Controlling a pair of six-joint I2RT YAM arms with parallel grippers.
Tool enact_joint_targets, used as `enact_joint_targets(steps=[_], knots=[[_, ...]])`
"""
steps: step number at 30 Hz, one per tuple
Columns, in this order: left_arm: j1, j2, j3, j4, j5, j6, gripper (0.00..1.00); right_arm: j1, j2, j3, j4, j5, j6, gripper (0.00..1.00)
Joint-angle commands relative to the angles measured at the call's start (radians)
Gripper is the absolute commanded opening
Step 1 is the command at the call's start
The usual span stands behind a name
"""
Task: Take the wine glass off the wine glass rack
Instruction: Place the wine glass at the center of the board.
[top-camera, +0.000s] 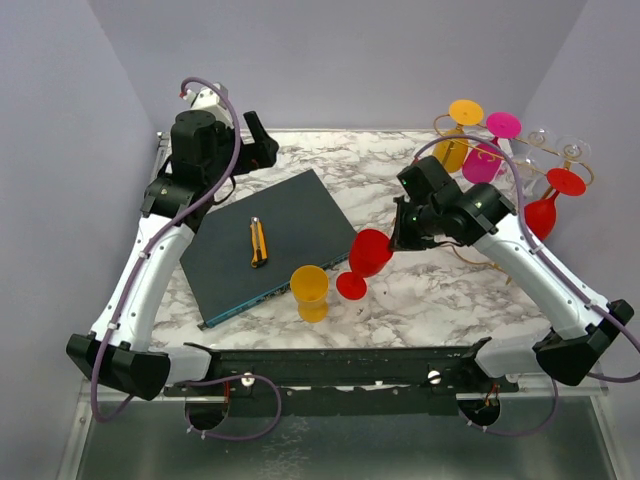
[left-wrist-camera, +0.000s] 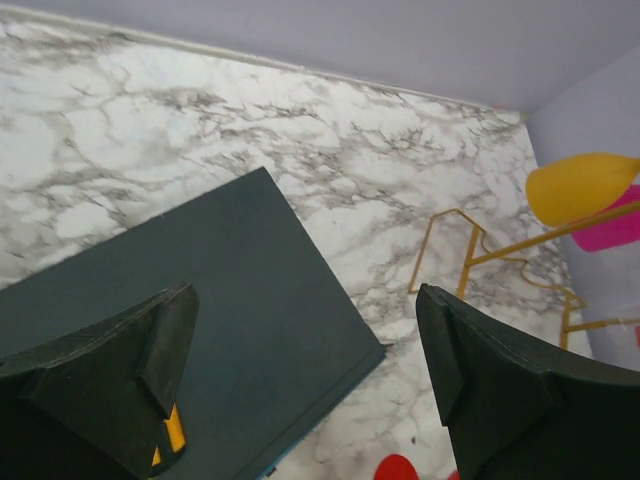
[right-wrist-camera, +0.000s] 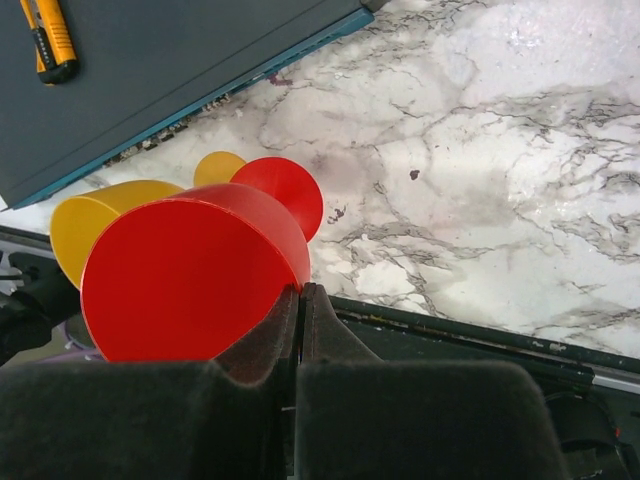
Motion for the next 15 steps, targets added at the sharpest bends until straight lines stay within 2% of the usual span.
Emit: enact_joint_targets(steps=[1, 15], knots=[[0.015, -0.044, -0.051, -0.017, 0.191, -0.158, 0.99, 0.044, 0.023, -0.038, 0.061, 0.111, 0.045, 0.00], [0.026, -0.107, -0.108, -0.032, 0.276, -0.206, 0.99, 0.130, 0.047, -0.137, 0.167, 0.253, 0.079, 0.01]])
